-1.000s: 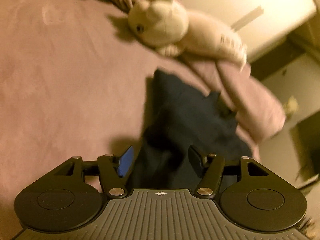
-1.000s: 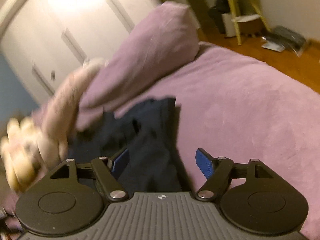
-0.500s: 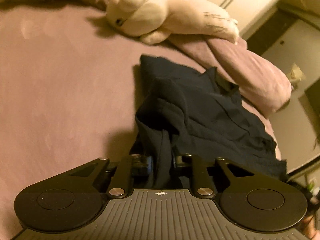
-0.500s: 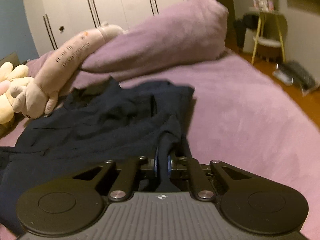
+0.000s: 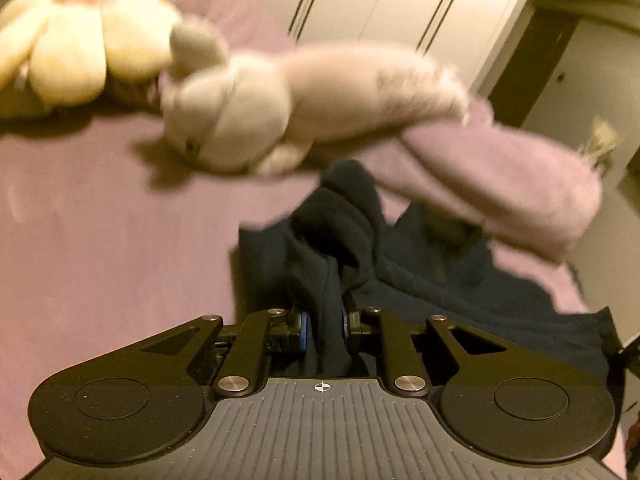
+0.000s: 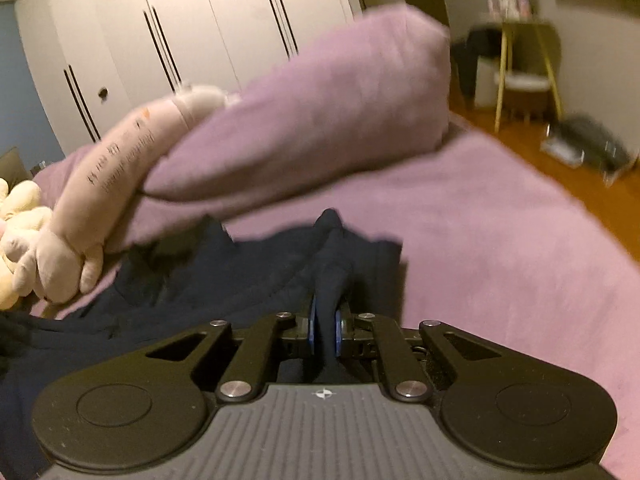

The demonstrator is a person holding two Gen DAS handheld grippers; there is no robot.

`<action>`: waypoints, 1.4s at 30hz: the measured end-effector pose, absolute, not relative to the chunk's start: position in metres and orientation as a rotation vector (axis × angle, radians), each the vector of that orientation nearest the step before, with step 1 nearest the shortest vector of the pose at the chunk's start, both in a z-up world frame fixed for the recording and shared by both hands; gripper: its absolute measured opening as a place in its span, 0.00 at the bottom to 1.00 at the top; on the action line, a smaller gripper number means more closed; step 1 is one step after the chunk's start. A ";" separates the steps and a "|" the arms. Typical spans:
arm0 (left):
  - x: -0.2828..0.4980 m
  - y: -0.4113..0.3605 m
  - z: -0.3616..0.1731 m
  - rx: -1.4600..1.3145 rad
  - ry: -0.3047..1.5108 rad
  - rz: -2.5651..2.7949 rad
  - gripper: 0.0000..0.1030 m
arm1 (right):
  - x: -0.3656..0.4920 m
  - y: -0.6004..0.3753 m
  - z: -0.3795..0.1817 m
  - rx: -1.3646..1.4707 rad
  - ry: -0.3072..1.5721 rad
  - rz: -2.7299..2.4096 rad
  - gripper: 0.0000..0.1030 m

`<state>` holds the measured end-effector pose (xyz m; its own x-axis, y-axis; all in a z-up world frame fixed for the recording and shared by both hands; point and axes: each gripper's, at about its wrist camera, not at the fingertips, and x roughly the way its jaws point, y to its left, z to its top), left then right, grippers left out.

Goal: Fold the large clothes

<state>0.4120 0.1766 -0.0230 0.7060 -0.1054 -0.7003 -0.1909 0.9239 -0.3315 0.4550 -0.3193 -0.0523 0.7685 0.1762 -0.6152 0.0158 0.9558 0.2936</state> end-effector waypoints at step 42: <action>0.558 0.159 -0.120 -0.359 0.663 0.371 0.69 | 0.616 -0.273 -0.119 0.255 0.547 -0.221 0.26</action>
